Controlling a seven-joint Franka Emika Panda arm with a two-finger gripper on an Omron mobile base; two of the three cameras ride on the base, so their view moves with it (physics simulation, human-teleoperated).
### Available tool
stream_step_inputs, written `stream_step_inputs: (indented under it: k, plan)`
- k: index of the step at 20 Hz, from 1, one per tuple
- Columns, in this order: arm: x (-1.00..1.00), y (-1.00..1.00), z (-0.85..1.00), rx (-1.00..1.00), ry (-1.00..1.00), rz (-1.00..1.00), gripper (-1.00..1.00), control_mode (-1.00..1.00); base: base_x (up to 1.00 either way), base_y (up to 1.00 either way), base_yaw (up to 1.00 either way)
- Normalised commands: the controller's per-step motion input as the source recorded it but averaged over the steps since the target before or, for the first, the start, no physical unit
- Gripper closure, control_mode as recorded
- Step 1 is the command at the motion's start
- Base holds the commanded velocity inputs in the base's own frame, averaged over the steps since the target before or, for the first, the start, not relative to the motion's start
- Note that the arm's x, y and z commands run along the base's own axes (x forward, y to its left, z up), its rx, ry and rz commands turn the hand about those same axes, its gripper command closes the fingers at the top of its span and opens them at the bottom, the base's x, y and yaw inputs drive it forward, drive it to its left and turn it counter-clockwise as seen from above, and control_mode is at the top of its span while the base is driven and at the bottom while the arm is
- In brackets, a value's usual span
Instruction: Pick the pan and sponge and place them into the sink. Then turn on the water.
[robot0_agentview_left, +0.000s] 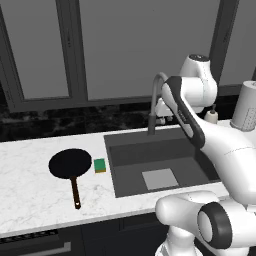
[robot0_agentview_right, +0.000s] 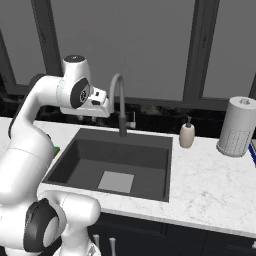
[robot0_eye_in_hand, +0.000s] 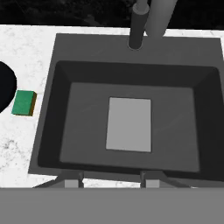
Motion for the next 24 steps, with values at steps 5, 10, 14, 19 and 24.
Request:
stream_step_inputs:
  k: [5,10,14,19,24]
  plan:
    - [-0.15,0.16,0.00,-0.05,-0.02,0.00,-1.00,-1.00,0.00,0.00,0.00]
    - [-0.34,0.47,-0.04,-0.04,-0.02,0.00,-1.00,-1.00,0.00,0.00,0.00]
    - [-0.46,0.60,-0.22,0.00,0.00,0.01,-1.00,-1.00,0.00,0.00,0.00]
    - [-0.49,0.63,-0.44,0.00,0.00,0.04,-1.00,-1.00,0.00,0.00,0.00]
    - [-0.30,0.56,-0.45,0.00,0.04,0.02,-1.00,-1.00,0.00,0.00,0.00]
